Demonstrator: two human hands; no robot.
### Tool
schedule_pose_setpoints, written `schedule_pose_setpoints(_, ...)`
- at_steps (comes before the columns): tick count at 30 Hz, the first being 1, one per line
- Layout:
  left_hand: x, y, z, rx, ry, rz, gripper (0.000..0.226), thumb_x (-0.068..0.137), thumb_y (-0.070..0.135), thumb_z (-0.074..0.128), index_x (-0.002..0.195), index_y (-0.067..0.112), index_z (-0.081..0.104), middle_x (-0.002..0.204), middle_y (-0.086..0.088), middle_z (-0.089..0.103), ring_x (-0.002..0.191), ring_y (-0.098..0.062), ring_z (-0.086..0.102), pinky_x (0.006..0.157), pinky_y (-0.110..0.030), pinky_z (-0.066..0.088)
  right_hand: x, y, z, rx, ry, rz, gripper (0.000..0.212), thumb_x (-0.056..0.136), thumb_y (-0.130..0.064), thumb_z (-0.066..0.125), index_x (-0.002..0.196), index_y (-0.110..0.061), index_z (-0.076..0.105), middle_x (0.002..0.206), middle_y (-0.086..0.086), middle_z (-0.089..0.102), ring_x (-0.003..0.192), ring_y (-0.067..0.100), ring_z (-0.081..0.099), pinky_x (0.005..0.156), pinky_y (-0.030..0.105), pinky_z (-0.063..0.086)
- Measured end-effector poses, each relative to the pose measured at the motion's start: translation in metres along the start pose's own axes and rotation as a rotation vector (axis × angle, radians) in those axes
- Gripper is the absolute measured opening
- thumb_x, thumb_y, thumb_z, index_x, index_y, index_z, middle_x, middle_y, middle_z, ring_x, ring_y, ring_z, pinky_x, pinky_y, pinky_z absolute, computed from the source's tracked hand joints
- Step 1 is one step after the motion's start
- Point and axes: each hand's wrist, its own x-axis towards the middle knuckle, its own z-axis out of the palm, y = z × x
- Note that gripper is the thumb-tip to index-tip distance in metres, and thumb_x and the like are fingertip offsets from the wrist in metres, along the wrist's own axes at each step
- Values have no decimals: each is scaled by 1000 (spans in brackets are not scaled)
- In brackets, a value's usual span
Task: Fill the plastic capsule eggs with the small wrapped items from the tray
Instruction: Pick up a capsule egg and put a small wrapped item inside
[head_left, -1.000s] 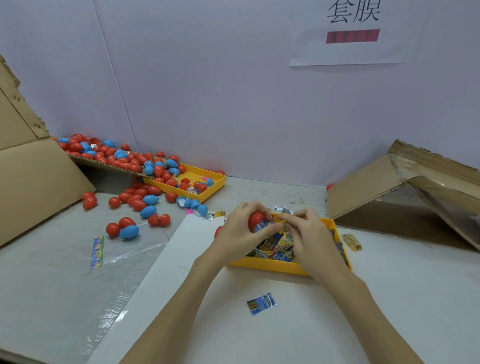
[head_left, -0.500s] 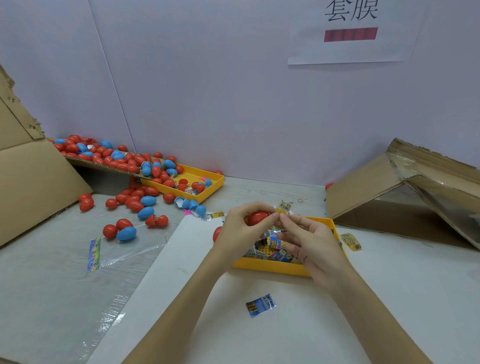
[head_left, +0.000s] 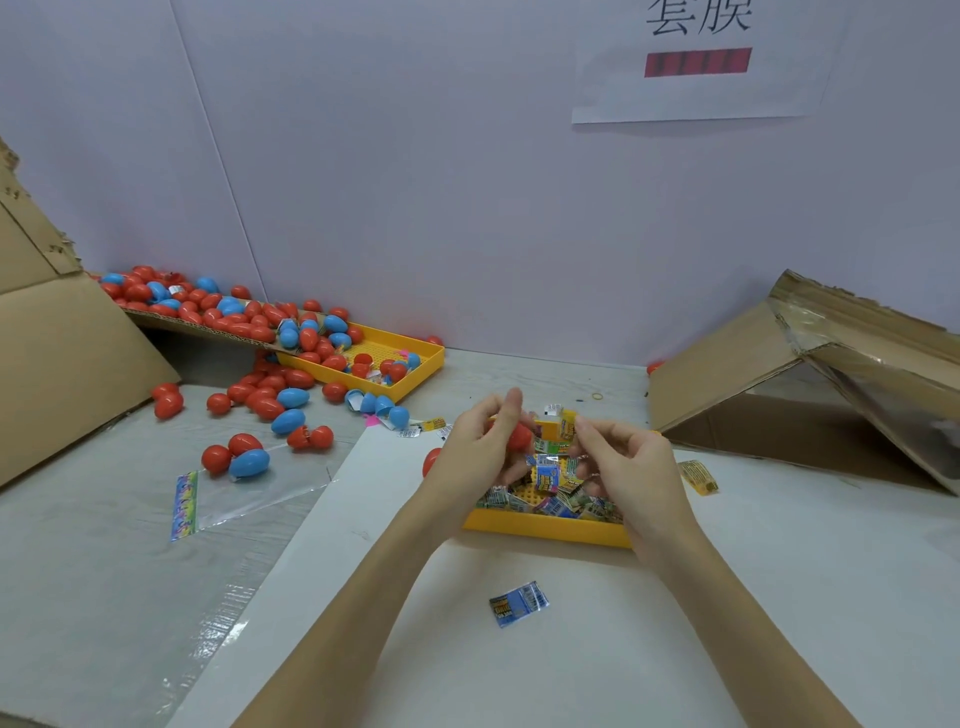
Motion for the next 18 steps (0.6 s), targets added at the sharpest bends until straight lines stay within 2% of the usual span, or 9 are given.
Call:
schedule_pose_setpoints(2,2,1,0,-128,-2,-91,40,108,44,38,103,9,57,73,-11,52,46,-14,44,43,-20,32,-1,1,2,-125,-16,-55,21,101,-24,63,87,-12,74,72,6,71,59,15,61,51,33,53)
schedule_pose_setpoints(4,3,5,1,-291,-32,-171,18,107,22,40,109,6,48,74,-10,53,46,-16,47,44,-22,32,-2,3,2,-223,-20,-102,21,101,-27,62,87,-17,74,72,8,73,61,27,65,60,46,56)
schedule_pose_setpoints(6,4,5,1,-326,-30,-164,9,103,5,40,112,6,41,77,-15,55,49,-19,52,43,-23,35,-2,4,2,-288,-17,-142,20,102,-29,61,88,-21,74,72,6,74,62,26,70,63,49,58)
schedule_pose_setpoints(7,4,4,1,-304,-36,-142,8,105,3,41,112,5,41,77,-16,56,49,-20,54,43,-23,37,-2,4,2,-313,-15,-157,20,102,-30,61,89,-22,74,73,3,75,61,22,71,63,48,59)
schedule_pose_setpoints(9,2,2,3,-243,-72,-105,10,107,10,45,114,4,42,77,-17,57,51,-19,59,46,-22,43,-2,4,1,-346,-15,-176,18,102,-32,61,92,-24,74,72,1,75,59,19,71,62,46,60)
schedule_pose_setpoints(12,2,-4,6,-189,-74,-63,21,107,21,49,118,4,47,90,-16,58,60,-18,64,51,-22,48,-3,6,1,-368,-17,-191,18,102,-32,60,95,-25,75,69,-1,75,53,26,69,54,44,59)
schedule_pose_setpoints(14,1,-7,8,-159,-43,-23,25,105,26,53,120,6,52,98,-13,60,67,-18,66,54,-22,50,-4,6,3,-366,-15,-216,19,102,-30,60,93,-25,76,72,-3,75,53,20,70,48,35,55)
schedule_pose_setpoints(16,0,-9,11,-105,-3,2,23,103,30,58,119,15,59,99,-6,65,73,-16,67,60,-21,53,-6,6,5,-349,-23,-234,19,102,-29,61,92,-28,77,77,-7,76,55,15,72,46,27,53)
schedule_pose_setpoints(18,-1,-10,12,-35,40,29,16,100,34,63,113,27,66,91,10,69,76,-9,69,66,-18,56,-7,6,6,-342,-15,-245,18,101,-29,63,91,-32,77,78,-11,76,58,14,73,48,27,55)
